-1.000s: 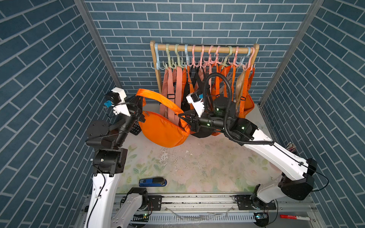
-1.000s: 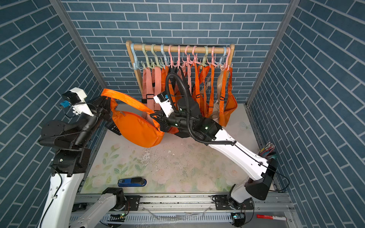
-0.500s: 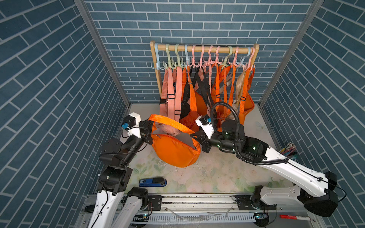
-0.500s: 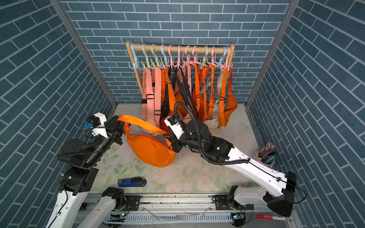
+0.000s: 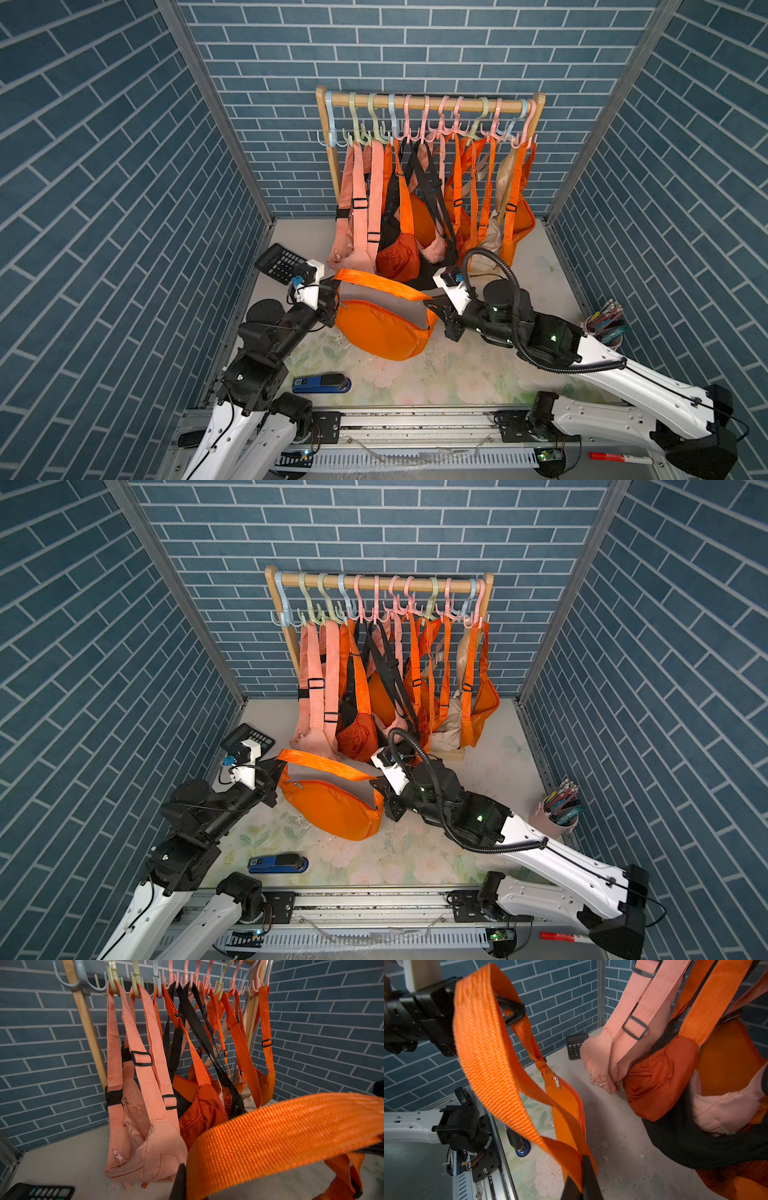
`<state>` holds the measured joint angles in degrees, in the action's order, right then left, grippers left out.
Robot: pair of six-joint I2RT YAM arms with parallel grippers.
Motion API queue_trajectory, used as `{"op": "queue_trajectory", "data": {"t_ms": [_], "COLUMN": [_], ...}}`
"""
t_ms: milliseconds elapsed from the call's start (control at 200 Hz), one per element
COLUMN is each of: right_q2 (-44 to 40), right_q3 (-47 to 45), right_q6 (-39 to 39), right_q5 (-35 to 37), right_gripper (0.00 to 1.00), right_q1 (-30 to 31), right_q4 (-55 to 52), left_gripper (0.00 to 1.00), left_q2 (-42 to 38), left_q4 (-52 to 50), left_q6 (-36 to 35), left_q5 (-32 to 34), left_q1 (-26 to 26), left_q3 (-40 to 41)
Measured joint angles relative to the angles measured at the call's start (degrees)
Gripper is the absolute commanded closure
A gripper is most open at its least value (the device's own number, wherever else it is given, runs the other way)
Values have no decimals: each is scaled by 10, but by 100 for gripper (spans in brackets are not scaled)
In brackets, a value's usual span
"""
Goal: Take the bag off the hook
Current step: Place the bag at the center of the board.
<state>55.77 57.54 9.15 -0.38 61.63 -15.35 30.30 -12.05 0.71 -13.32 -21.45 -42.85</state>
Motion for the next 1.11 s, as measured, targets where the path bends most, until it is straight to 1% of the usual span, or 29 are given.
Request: {"op": "queue_trajectory", "data": {"t_ms": [120,270,425,555,655,745,900,995,1105], "right_q2": [-25,-45,-59,-60,-26,34,129,155,159], "right_q3": [-3,-9,-12,-31,-42,-40,-39,-40,-52], "right_q6": [1,11,11,11,10,10,14,25,32], "right_q5": [4,7,8,29,64,90,102,97,92], "right_gripper": [100,100,100,100,100,100,100,100,100], "right_q1": [1,8,11,11,10,3,-25,-54,-79], "right_q4": [-1,-6,-6,-5,-5,2,10,18,42], "left_gripper": [100,100,100,100,100,100,100,100,100], "left_q2": [-1,-24,-23,-12,25,81,168,202,228], "left_q4": [-19,-36,-50,-63,-76,-80,-87,-87,-85], "left_q6": [-16,-45,-66,-69,-66,-56,-31,-14,7], "left_q5": [21,68,83,107,136,156,179,194,211], "left_q1": [-36,-87,-96,-97,-97,-97,-97,-97,-98], "left_q3": [-10,-14,-48,-50,-48,-47,-47,-47,-43]}}
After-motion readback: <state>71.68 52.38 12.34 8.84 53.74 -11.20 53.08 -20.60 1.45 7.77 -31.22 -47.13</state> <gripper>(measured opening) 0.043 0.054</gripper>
